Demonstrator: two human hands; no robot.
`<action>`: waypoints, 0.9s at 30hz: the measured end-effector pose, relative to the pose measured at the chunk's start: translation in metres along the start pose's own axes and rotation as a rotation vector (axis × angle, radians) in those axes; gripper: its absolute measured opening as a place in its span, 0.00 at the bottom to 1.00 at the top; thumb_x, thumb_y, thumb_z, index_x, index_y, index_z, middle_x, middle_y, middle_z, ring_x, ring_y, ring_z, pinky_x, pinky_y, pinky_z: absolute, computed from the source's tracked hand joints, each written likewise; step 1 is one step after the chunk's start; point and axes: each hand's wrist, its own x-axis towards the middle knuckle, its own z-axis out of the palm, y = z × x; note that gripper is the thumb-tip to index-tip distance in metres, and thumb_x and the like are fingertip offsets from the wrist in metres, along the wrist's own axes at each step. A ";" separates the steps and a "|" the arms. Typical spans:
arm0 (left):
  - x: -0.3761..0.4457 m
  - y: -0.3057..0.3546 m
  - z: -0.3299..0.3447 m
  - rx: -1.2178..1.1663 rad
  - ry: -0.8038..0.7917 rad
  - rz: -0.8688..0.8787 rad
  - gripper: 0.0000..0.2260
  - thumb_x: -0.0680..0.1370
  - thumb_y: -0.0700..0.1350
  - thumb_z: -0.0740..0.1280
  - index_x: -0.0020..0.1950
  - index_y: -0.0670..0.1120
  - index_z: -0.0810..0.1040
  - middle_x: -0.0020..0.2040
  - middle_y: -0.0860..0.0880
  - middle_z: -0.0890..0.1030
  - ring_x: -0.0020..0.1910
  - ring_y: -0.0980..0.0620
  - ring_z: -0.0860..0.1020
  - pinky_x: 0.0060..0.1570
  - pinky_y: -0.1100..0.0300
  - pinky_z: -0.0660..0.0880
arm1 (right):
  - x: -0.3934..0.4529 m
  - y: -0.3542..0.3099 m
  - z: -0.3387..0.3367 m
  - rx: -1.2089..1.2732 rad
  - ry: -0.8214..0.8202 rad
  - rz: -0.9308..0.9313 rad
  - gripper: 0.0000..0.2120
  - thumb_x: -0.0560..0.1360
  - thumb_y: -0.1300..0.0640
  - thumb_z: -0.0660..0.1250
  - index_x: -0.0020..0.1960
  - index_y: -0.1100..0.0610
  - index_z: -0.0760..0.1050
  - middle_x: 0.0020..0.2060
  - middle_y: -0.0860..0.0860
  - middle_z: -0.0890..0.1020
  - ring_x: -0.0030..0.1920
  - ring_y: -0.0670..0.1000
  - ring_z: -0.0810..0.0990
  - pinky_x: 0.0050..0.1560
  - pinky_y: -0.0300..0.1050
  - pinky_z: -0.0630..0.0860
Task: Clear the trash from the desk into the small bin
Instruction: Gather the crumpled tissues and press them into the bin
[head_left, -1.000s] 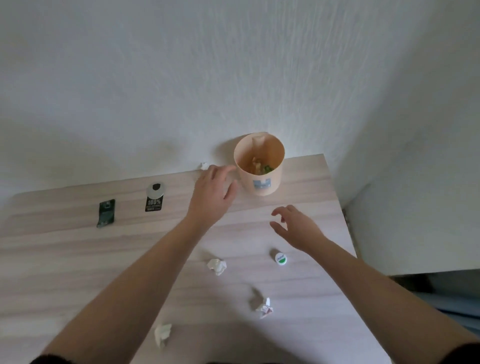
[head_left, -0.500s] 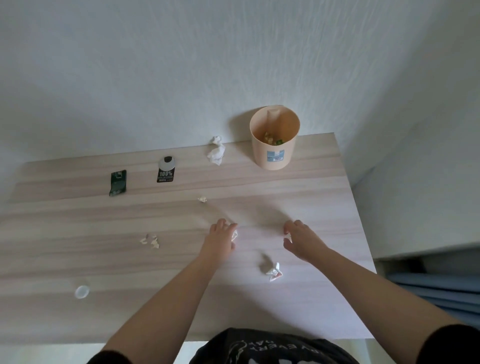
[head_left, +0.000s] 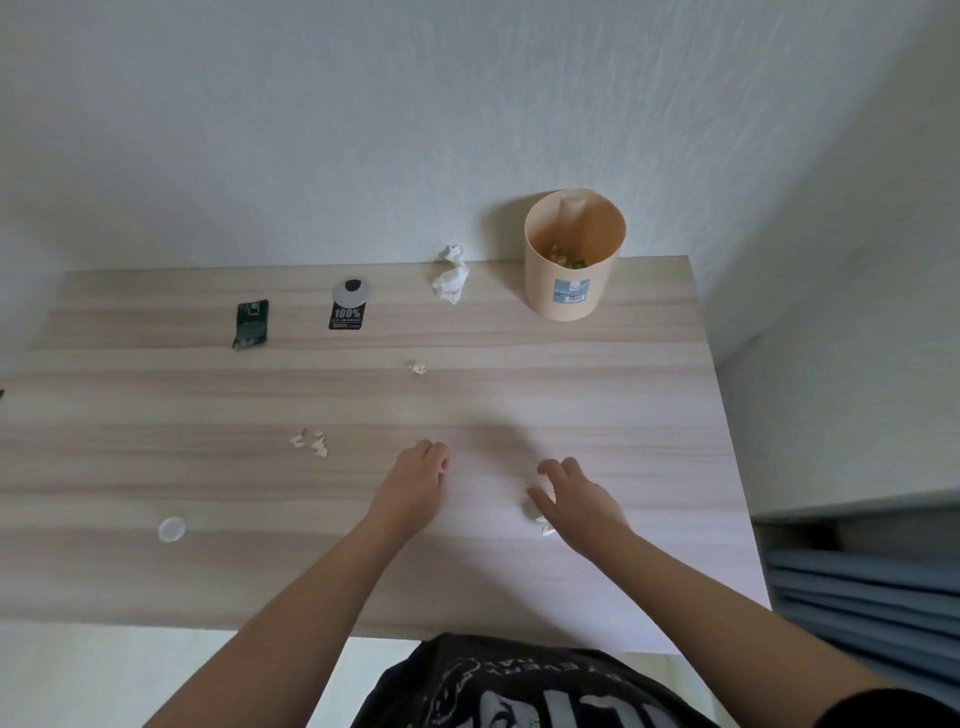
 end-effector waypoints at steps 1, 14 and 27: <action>-0.009 -0.003 -0.002 0.033 0.009 -0.003 0.06 0.72 0.35 0.60 0.47 0.42 0.72 0.45 0.41 0.75 0.43 0.40 0.72 0.43 0.48 0.69 | -0.002 -0.001 0.003 -0.011 -0.032 -0.003 0.20 0.77 0.42 0.57 0.64 0.52 0.66 0.55 0.53 0.72 0.46 0.59 0.78 0.41 0.49 0.72; -0.094 -0.051 0.001 0.255 0.075 -0.364 0.21 0.71 0.53 0.61 0.58 0.42 0.75 0.45 0.39 0.77 0.40 0.38 0.78 0.37 0.49 0.76 | 0.000 0.008 0.016 -0.237 -0.129 -0.163 0.04 0.74 0.65 0.57 0.46 0.59 0.68 0.48 0.60 0.75 0.47 0.60 0.74 0.39 0.50 0.69; -0.100 -0.067 0.014 0.136 0.062 -0.445 0.07 0.76 0.40 0.68 0.45 0.36 0.74 0.45 0.36 0.73 0.34 0.37 0.76 0.34 0.50 0.75 | 0.041 -0.050 -0.006 0.058 -0.070 -0.218 0.07 0.78 0.52 0.61 0.50 0.52 0.77 0.42 0.48 0.78 0.46 0.51 0.78 0.43 0.43 0.69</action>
